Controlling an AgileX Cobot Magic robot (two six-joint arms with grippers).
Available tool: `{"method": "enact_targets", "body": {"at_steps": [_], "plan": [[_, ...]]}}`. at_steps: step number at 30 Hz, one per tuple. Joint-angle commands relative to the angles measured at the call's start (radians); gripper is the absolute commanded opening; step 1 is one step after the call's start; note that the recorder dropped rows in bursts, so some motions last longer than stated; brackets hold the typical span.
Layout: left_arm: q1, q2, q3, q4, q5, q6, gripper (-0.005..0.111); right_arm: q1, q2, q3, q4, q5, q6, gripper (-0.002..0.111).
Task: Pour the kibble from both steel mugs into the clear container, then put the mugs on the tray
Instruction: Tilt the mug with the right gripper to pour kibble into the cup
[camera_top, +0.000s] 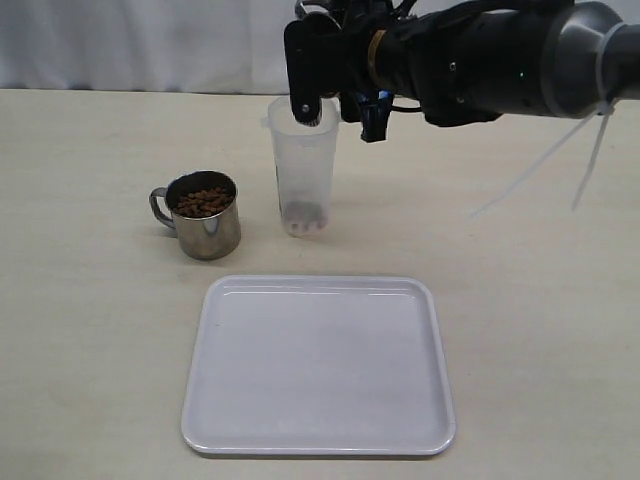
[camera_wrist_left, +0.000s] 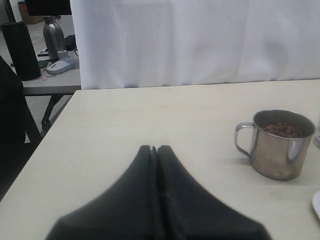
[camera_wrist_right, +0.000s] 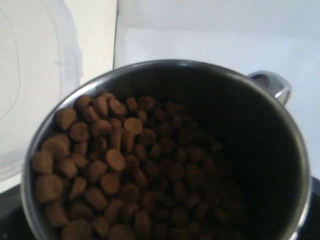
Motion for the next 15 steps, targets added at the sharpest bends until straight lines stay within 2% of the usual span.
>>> {"method": "enact_targets", "body": {"at_steps": [1,15], "plan": [[-0.002,-0.001,0.002,0.002,-0.007,-0.006,0.0,0.026,-0.011,-0.011,-0.009,0.046,-0.044,0.005],[-0.002,-0.001,0.002,0.002,-0.007,-0.006,0.0,0.042,-0.011,-0.011,-0.009,0.09,-0.088,0.005]]}}
